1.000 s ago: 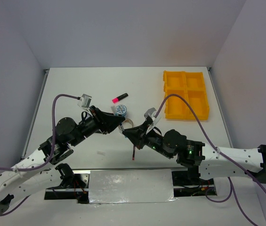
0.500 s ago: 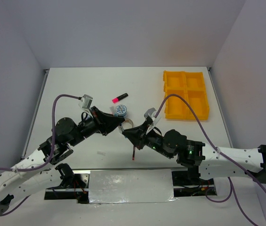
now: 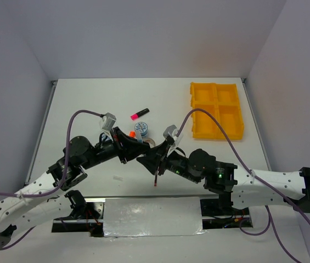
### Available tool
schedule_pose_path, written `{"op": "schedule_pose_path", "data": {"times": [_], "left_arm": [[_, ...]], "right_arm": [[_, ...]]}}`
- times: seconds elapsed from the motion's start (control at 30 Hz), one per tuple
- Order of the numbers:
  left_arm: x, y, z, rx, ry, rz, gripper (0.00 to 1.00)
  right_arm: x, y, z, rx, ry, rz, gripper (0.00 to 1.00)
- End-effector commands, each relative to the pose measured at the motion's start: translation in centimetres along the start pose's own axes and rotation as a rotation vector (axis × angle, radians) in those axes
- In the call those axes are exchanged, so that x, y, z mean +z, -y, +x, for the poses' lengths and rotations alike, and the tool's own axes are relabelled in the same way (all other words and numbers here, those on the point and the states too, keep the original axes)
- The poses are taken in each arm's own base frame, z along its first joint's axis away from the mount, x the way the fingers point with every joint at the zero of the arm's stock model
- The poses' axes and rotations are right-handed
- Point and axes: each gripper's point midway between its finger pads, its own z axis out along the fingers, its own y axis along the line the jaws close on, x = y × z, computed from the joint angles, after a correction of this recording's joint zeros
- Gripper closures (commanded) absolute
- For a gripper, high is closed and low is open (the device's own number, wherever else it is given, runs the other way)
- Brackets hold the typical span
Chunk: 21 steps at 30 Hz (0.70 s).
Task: Sort the stationery into containers
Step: Close the pen cap on the pen.
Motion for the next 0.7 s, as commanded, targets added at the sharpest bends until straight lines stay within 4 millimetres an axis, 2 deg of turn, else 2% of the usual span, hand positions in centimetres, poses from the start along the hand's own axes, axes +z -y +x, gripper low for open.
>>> {"op": "schedule_pose_path", "data": {"times": [0.0,0.07,0.13,0.17,0.2,0.27,0.4,0.5,0.6,0.63,0.67], "left_arm": [[-0.2,3.1,-2.2,0.063,0.049,0.113,1.0],[-0.2,3.2,-2.3,0.062,0.05,0.12,1.0],[-0.1,3.3,-2.3,0.062,0.049,0.125,1.0],[-0.1,3.3,-2.2,0.063,0.046,0.127,1.0],[0.0,3.3,-2.1,0.062,0.042,0.127,1.0],[0.0,3.4,-2.1,0.064,0.04,0.131,1.0],[0.1,3.3,-1.9,0.065,0.031,0.128,1.0],[0.1,3.4,-1.9,0.071,0.03,0.127,0.9],[0.1,3.3,-1.9,0.078,0.027,0.123,0.7],[0.1,3.4,-1.9,0.08,0.027,0.125,0.51],[0.1,3.4,-2.0,0.08,0.029,0.122,0.42]], "right_arm": [[0.5,-1.1,-2.1,0.003,0.035,-0.039,0.57],[0.8,-1.3,-1.5,0.005,0.013,-0.051,0.57],[1.0,-1.3,-1.0,0.007,0.002,-0.051,0.66],[1.0,-1.3,-1.0,0.008,0.007,-0.056,0.72],[1.0,-1.4,-1.2,0.011,0.012,-0.059,0.9],[0.9,-1.5,-1.2,0.014,0.016,-0.062,1.0],[0.8,-1.3,-1.6,0.027,0.031,-0.051,1.0],[0.5,-0.9,-2.0,0.051,0.053,-0.034,1.0],[0.4,-0.5,-2.2,0.07,0.07,-0.01,1.0],[0.3,-0.5,-2.3,0.076,0.073,-0.006,1.0],[0.3,-0.3,-2.3,0.078,0.073,0.002,1.0]]}}
